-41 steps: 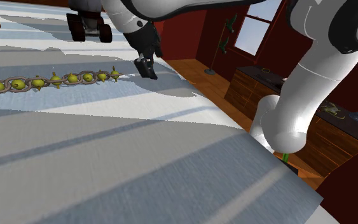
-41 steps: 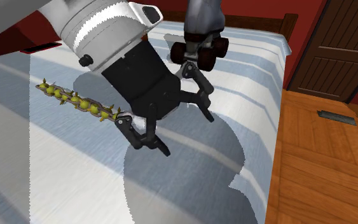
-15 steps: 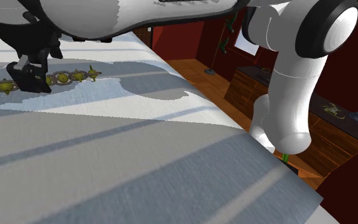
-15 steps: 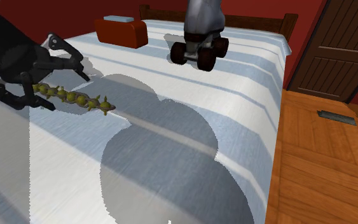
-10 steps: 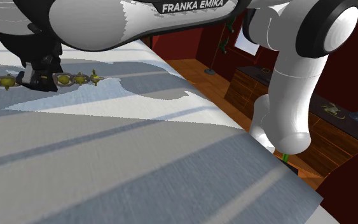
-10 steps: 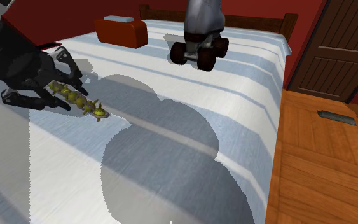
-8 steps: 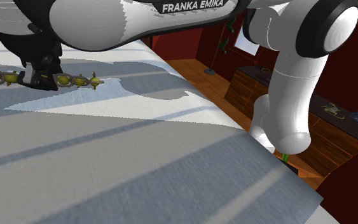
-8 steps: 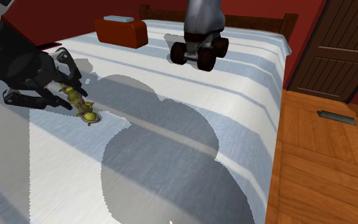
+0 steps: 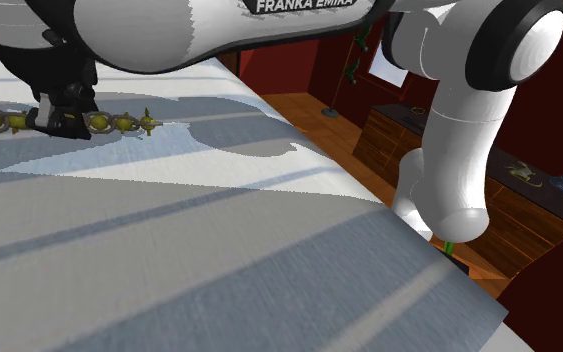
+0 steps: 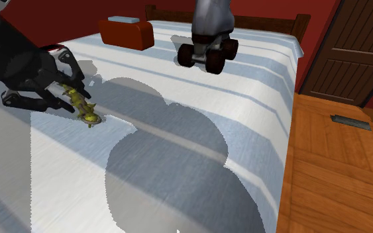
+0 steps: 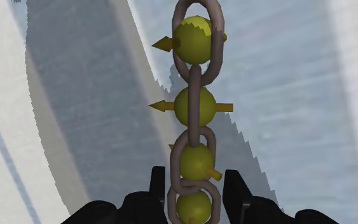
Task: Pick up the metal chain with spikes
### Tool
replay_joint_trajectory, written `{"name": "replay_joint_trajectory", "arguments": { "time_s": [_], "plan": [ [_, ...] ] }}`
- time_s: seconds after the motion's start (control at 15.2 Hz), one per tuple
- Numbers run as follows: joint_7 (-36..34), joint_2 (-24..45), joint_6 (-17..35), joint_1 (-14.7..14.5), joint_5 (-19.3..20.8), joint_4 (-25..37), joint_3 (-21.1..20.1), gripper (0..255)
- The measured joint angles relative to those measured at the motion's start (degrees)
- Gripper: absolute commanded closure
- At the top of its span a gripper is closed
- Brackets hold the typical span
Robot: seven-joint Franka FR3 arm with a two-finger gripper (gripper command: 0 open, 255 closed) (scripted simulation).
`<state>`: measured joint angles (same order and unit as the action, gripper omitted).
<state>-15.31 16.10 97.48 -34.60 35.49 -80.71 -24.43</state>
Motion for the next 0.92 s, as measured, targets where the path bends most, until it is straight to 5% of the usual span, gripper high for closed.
{"name": "replay_joint_trajectory", "arguments": {
  "time_s": [0.92],
  "plan": [
    [4.79, 3.78, -10.98, -3.00, 1.39, 15.51, -0.14, 255]
  ]
}}
